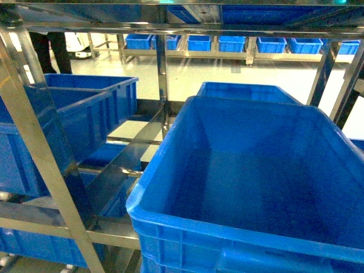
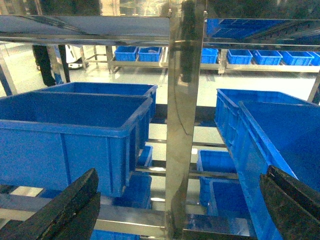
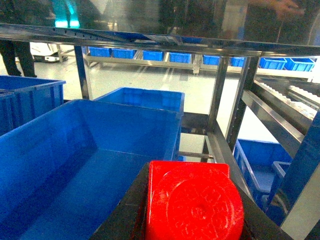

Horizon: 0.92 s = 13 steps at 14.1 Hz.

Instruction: Pick red block from blue box to shelf

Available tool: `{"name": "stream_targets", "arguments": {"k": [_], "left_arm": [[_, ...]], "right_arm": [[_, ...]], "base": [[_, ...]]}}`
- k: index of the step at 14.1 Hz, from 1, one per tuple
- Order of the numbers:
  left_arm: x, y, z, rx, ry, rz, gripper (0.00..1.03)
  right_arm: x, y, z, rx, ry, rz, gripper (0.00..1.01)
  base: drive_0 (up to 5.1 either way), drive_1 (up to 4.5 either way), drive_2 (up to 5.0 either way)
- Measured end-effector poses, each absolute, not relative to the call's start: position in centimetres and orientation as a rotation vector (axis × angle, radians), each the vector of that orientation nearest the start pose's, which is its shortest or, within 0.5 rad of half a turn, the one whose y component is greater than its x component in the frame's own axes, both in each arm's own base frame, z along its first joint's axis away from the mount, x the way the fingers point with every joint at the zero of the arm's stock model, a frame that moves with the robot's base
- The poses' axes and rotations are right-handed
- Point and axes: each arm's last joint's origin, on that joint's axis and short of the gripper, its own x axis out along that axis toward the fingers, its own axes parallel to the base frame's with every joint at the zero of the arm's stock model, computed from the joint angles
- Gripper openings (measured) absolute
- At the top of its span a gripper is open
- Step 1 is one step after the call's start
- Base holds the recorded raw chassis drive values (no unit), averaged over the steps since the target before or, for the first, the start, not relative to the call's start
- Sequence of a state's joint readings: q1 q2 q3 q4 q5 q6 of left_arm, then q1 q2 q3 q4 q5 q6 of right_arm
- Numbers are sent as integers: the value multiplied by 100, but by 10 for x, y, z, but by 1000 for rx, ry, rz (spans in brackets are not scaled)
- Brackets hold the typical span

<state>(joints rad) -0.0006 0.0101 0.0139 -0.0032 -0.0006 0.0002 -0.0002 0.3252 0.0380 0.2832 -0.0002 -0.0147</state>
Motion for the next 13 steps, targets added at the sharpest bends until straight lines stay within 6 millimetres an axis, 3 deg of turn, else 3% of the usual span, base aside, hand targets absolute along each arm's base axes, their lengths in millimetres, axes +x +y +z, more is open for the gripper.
{"name": "stream_targets", "arguments": {"k": [13], "left_arm": [[97,0,167,0,-1,0,98]], "right_arm": [[118,0,176,-15,4,0,27]], "base": [[0,0,0]]}}
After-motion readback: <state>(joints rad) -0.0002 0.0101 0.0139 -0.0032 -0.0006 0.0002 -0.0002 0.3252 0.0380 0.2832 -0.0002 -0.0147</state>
